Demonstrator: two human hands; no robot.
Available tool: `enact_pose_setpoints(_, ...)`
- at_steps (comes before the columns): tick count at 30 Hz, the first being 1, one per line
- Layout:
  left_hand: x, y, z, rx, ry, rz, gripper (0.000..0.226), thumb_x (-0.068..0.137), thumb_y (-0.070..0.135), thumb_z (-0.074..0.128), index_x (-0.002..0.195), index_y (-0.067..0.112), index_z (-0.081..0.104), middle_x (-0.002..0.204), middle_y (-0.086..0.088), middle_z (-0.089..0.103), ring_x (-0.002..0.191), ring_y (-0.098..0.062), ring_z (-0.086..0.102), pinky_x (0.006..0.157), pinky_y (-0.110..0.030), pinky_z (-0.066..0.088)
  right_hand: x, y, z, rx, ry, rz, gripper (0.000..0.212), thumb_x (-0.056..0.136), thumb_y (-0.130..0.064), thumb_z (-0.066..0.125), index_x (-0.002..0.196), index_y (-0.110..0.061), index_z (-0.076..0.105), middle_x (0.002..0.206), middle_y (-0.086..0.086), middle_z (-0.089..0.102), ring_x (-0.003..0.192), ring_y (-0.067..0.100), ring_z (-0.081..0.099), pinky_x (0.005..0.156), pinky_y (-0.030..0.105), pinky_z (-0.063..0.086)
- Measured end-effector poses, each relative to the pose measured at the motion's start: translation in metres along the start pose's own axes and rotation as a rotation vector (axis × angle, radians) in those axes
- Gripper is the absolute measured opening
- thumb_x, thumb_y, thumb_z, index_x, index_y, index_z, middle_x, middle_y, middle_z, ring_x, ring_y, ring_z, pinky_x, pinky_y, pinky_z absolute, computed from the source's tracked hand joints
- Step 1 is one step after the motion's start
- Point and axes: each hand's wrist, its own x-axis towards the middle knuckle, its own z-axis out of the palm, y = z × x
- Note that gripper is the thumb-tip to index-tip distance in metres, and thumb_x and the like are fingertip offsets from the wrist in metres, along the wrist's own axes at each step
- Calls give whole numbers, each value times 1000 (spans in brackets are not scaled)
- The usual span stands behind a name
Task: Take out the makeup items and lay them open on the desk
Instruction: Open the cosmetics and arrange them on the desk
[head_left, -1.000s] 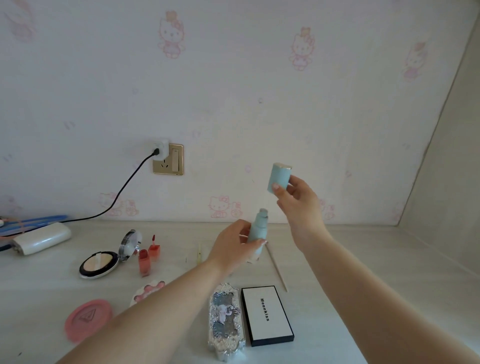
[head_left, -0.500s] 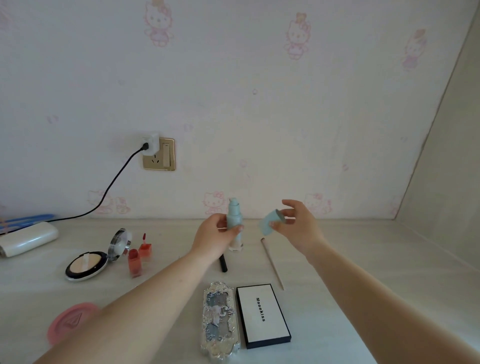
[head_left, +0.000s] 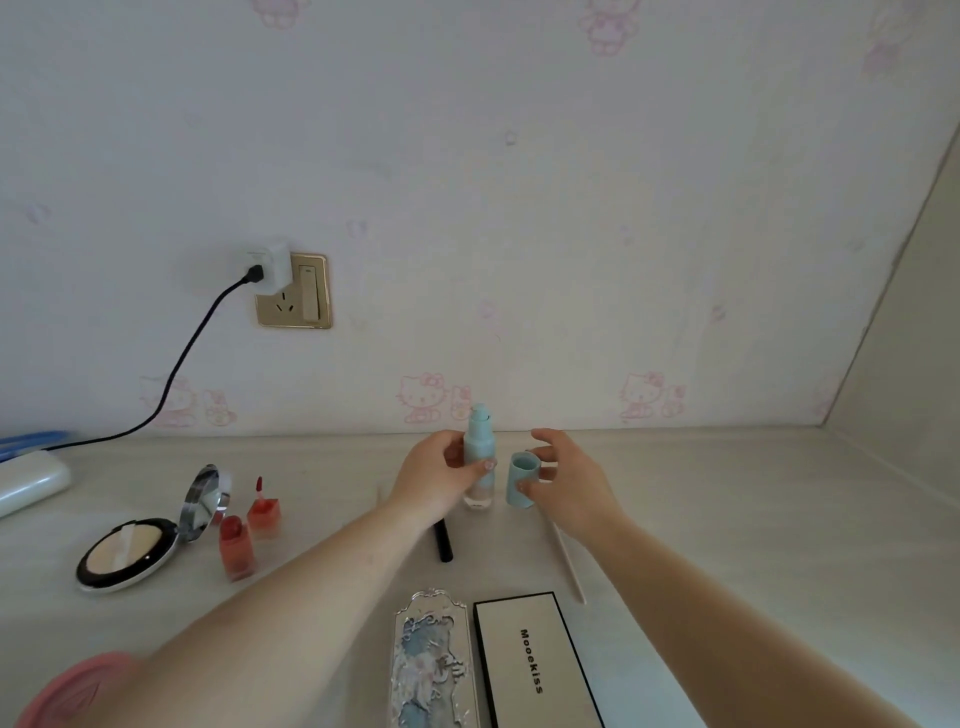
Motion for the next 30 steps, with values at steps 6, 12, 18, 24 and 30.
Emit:
enact_pose_setpoints(6,5,-4,2,-4,2,-7,34,76,18,76,106,12,63,104,-3,68,97,-18,64,90,-32,49,6,8,8,-8,-8,0,67,81,-9,67,139,-23,36,120,-2,58,101,13,59,79,20,43)
enact_pose_setpoints(12,1,-3,8,-26,11,-33,35,75,18,77,105,11,61,100,-2,66,92,-16,62,84,-26,48,7,15,14,-7,7,0,77,81,-9,67,145,-23,26,120,-1,59,102,15,59,88,27,49)
enact_pose_setpoints(18,-2,-3,11,-45,-3,-51,40,74,18,77,109,13,58,107,-3,66,96,-17,63,80,-23,45,4,14,15,-39,-14,-5,78,82,-14,67,146,-22,23,127,0,56,108,14,56,92,27,46)
enact_pose_setpoints(24,-15,12,-10,-215,150,10,56,84,32,66,132,17,40,113,1,53,91,-3,55,77,-10,42,-5,9,-12,14,31,31,74,85,-35,65,146,-20,25,132,-1,50,116,12,52,92,24,39)
enact_pose_setpoints(30,-24,-6,-52,579,-107,504,20,88,12,59,104,19,68,102,5,67,95,-10,60,85,-23,46,-15,21,-30,-242,58,60,37,88,-29,60,124,-20,55,120,1,60,95,11,55,82,22,39)
